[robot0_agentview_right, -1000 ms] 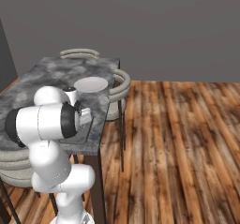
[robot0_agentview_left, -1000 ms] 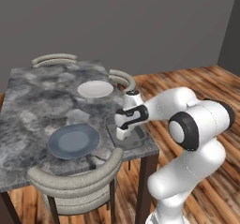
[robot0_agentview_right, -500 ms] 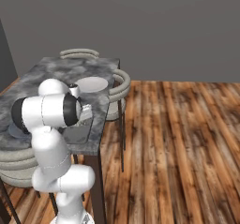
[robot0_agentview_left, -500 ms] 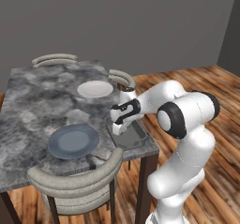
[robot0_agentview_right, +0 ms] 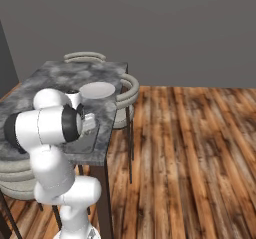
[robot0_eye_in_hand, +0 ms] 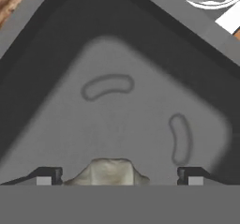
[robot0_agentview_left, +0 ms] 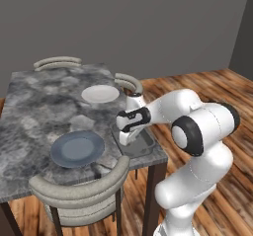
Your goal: Place two dumplings into each of the tupperware containers and then place the containers in the fridge.
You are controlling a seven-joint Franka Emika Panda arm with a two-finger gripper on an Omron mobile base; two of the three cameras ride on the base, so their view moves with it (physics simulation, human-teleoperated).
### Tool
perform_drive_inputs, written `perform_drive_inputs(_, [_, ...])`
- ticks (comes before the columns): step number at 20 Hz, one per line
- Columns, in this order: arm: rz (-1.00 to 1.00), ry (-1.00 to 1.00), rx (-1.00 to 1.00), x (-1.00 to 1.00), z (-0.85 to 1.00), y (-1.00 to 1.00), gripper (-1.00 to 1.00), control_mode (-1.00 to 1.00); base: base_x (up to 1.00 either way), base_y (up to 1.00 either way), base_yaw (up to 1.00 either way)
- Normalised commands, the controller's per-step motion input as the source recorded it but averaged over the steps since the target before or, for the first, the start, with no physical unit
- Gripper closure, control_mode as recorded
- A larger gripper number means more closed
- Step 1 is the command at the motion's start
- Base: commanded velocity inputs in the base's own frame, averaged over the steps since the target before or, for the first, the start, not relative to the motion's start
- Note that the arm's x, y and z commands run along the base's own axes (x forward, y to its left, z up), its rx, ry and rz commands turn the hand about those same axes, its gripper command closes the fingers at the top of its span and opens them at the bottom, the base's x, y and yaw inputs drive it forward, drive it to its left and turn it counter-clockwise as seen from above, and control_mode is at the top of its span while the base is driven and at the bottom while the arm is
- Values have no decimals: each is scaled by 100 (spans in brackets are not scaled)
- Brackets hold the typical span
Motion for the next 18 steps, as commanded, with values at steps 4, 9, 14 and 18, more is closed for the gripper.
perform_drive_inputs(4, [0, 0, 0, -63, 33, -9, -100, -100, 0, 0, 0])
perform_drive_inputs(9, [0, -6, 2, -8, 49, -26, -100, -100, 0, 0, 0])
perform_drive_inputs(14, [-4, -5, 7, -53, 62, -64, -100, -100, 0, 0, 0])
perform_drive_inputs(18, [-39, 0, 10, -7, 2, -61, -100, -100, 0, 0, 0])
